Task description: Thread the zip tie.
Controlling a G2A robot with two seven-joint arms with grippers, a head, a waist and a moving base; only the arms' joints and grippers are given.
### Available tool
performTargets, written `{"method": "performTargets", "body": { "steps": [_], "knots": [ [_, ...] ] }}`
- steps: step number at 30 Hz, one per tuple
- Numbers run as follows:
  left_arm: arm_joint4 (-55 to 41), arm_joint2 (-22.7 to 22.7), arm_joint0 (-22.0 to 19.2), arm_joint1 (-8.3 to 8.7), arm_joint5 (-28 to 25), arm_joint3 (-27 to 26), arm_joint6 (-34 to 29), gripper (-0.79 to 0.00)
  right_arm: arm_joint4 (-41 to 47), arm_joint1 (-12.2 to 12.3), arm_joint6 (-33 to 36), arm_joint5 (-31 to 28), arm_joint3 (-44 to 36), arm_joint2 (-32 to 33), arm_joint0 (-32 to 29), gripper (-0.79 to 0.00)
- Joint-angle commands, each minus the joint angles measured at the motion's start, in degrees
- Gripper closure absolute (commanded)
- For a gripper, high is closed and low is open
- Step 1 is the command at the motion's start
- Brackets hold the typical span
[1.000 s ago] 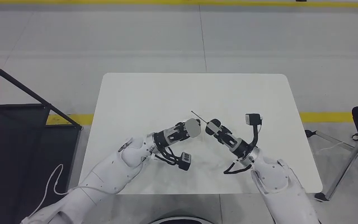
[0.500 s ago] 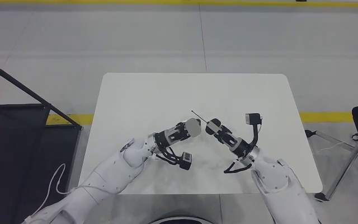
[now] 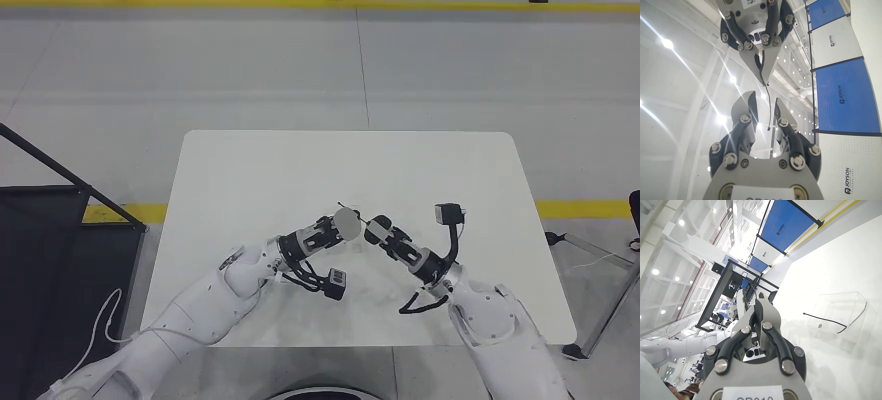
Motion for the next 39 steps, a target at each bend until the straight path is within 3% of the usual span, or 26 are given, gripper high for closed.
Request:
{"method": "performTargets", "body": {
  "steps": [1,14,26,35,39],
  "knots": [
    [0.0,0.2,-0.2,-0.11,0.0,0.3,-0.2,-0.252,-0.1,0.0,0.1,0.0,0.0,0.0,0.0,0.000],
    [0.0,1.2,-0.9,-0.39,-0.1,1.1,-1.4,-0.182,-0.4,-0.1,0.1,0.1,0.0,0.0,0.0,0.000],
    [0.0,1.6,-1.1,-0.39,0.0,1.3,-2.8,-0.172,-0.5,-0.2,0.3,0.3,0.0,0.1,0.1,0.000],
    [0.0,1.9,-1.3,-0.38,-0.2,1.4,-3.5,-0.046,-0.7,-0.3,0.5,0.3,0.0,0.1,0.1,0.000],
    [0.0,2.1,-1.4,-0.38,-0.1,1.4,-3.6,-0.028,-0.7,-0.3,0.4,0.3,0.0,0.1,0.1,0.000]
  ]
}}
